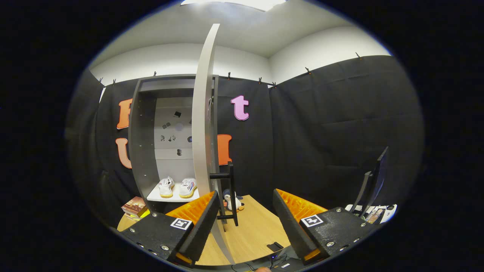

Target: Open the shoe cabinet door, grab the shoes and put them into the shoe cabinet, then close the shoe cabinet door.

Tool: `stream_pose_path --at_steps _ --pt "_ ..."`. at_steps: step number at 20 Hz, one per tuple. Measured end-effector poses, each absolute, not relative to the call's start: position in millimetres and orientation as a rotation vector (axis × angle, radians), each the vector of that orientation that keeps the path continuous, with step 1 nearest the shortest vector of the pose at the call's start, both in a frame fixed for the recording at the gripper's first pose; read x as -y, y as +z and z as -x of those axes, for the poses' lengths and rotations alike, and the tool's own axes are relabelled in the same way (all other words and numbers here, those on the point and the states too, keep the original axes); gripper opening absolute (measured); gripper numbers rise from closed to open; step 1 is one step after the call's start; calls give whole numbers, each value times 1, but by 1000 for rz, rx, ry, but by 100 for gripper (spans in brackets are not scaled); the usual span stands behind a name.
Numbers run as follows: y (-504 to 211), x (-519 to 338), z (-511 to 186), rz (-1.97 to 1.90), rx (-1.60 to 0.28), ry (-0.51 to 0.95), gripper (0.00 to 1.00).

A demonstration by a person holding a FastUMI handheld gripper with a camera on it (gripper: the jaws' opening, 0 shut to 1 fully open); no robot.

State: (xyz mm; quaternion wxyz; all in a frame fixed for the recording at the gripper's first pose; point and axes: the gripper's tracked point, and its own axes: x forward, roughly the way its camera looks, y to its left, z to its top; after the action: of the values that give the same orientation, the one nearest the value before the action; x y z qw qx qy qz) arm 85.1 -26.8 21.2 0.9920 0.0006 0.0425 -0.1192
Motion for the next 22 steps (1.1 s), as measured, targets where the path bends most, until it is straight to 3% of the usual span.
stream_pose_path --at_steps 13,22 --pt "18 -109 -110 -19 -56 -92 89" --pt "-10 -213 -191 -79 -119 92 93"
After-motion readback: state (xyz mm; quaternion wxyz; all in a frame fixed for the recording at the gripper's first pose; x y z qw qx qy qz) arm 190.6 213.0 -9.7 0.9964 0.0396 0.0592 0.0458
